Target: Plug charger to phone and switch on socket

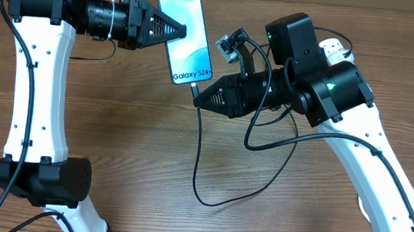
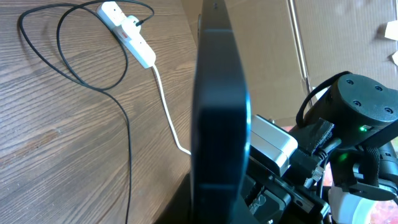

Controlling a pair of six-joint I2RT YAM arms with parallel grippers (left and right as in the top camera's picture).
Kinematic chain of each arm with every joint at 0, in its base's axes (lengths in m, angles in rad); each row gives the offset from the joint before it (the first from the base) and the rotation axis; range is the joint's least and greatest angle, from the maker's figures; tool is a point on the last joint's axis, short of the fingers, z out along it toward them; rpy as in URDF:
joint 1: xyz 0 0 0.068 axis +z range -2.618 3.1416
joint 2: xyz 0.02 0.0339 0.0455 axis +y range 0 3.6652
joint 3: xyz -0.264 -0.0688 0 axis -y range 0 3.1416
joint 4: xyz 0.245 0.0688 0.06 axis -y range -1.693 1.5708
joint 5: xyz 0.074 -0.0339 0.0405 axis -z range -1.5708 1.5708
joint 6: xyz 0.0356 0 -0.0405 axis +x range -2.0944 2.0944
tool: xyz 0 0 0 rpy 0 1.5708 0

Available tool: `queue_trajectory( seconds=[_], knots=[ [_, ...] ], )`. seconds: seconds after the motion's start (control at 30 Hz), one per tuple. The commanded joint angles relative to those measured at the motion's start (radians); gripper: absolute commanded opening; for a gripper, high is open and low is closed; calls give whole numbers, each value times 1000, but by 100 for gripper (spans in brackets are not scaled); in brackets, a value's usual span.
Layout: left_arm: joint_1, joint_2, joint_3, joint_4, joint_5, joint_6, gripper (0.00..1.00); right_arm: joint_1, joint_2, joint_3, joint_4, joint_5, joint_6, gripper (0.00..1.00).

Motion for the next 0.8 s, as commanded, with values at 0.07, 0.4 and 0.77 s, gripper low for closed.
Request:
queue_trajectory(
  seconds=[0.07, 0.4, 0.77],
  knots=[
    [-16, -12, 8, -25, 72, -8, 4, -2, -14, 15, 46, 37, -22, 4],
    [-16, -12, 8, -24, 73, -34, 4, -2, -14, 15, 47, 67, -22, 4],
    [-15, -12, 8, -24, 72, -56, 4, -2, -14, 13, 68, 70, -25, 4]
  ],
)
